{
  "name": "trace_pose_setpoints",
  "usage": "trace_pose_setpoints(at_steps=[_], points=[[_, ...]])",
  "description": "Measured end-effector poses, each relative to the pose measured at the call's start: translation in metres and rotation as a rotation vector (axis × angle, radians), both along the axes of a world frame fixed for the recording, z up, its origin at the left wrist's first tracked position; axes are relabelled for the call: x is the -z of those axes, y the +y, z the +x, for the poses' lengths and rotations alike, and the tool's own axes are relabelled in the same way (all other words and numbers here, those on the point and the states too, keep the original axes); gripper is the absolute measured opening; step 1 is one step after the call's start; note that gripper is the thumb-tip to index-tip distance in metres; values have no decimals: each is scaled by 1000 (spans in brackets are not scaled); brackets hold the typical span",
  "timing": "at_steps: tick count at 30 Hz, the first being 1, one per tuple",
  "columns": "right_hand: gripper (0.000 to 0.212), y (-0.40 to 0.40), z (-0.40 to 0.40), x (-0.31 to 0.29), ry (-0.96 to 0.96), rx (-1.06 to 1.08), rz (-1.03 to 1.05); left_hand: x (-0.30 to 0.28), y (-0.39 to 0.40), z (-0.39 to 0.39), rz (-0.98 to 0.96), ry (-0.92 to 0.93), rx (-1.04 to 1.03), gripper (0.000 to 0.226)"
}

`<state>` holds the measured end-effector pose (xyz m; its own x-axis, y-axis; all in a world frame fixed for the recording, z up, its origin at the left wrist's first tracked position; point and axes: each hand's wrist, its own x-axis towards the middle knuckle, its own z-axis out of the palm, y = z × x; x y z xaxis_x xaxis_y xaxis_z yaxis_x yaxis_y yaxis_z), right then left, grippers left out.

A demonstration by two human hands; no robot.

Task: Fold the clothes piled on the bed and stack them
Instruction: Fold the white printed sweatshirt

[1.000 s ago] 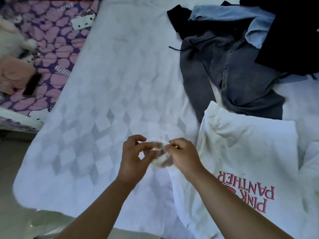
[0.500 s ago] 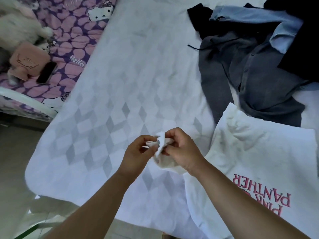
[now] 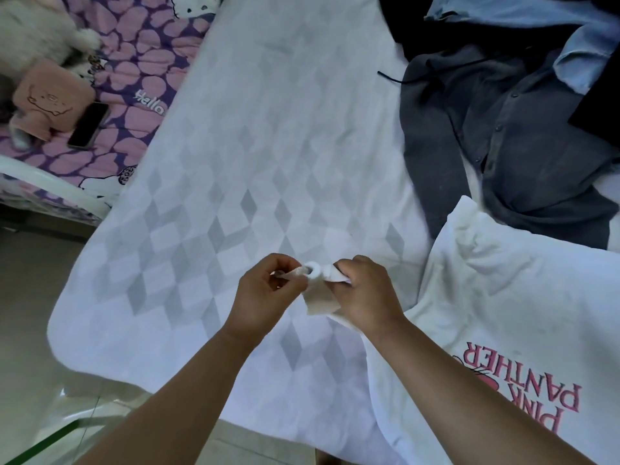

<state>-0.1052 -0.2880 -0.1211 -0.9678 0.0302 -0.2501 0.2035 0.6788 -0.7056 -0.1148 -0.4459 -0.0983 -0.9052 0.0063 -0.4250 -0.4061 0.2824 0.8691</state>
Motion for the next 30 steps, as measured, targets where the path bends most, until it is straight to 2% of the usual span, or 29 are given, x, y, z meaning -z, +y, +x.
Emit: trace_pose_setpoints(at_steps=[3,5,8,10,12,14,16,17,20,22,25,28,30], points=[[50,-2,0,0,13,14,-34,7,0,0,-379,230,112,19],[52,-4,-1,-2,24,23,-42,13,-3,-1,-549,397,169,21],[47,-7,-3,-4,1,62,-72,16,-3,2,-516,602,283,18],[44,-7,-7,-2,-109,95,-45,12,-2,6,-473,680,348,18],[34,-7,-11,-2,-190,62,-11,9,-2,6,-433,622,337,18],[8,-6,-11,-4,-182,58,-15,7,-4,4,-379,495,242,23],[56,-5,-8,-6,-119,52,-34,3,-5,-1,-321,364,161,23],[66,-4,-7,-7,-76,63,-41,0,-7,-4,-289,309,143,24],[62,-2,-3,-9,21,73,-10,-7,-19,-17,-231,227,205,61],[58,5,1,-4,14,75,27,-4,-31,-29,-366,262,343,66],[54,19,13,3,-11,79,100,7,-48,-50,-709,307,543,45],[55,35,29,14,59,20,266,3,-48,-68,-1041,159,694,22],[55,46,41,28,85,-48,442,-1,-44,-77,-1103,68,682,21]])
